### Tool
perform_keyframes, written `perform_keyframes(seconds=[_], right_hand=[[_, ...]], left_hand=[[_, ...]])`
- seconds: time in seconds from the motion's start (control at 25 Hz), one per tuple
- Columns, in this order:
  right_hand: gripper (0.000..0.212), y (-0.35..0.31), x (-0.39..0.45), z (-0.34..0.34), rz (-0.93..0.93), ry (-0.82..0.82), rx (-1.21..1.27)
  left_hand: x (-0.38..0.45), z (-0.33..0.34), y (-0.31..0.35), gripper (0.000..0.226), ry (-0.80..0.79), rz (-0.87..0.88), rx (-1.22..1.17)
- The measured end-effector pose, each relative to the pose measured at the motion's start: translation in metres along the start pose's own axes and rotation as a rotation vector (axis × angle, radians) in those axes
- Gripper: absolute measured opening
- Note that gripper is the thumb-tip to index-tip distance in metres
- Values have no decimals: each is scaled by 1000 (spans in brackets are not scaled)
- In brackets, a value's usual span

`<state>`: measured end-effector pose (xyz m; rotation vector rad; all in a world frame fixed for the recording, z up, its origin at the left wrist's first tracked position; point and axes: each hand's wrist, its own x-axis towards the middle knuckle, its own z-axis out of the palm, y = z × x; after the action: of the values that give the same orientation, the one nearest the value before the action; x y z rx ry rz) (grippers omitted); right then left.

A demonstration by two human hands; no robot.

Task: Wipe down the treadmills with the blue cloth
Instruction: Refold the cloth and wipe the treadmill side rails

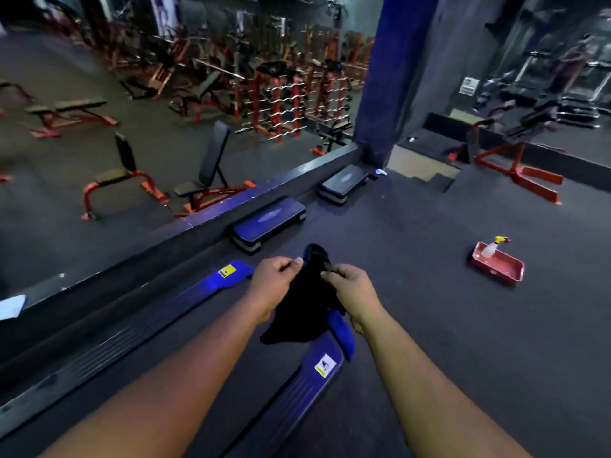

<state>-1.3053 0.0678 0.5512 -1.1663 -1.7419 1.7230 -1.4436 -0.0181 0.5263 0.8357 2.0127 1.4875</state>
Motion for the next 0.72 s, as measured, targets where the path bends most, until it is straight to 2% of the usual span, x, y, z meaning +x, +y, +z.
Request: perform_keyframes(seconds=[0.2, 0.32, 0.48, 0.6, 0.72], right_hand=[[20, -33, 46, 62, -11, -116, 19], [23, -56, 72, 101, -8, -216, 95], [30, -73, 110, 169, -87, -457, 9], [30, -74, 160, 227, -338, -633, -243], [32, -75, 221, 294, -769, -703, -532]], left_hand=[[29, -31, -3, 21, 71, 30, -71], [44, -72, -6, 28, 42, 139, 129], [66, -132, -27, 33, 284, 105, 280], [86, -180, -55, 28, 492, 39, 247], [103, -231, -80, 30, 627, -63, 162]])
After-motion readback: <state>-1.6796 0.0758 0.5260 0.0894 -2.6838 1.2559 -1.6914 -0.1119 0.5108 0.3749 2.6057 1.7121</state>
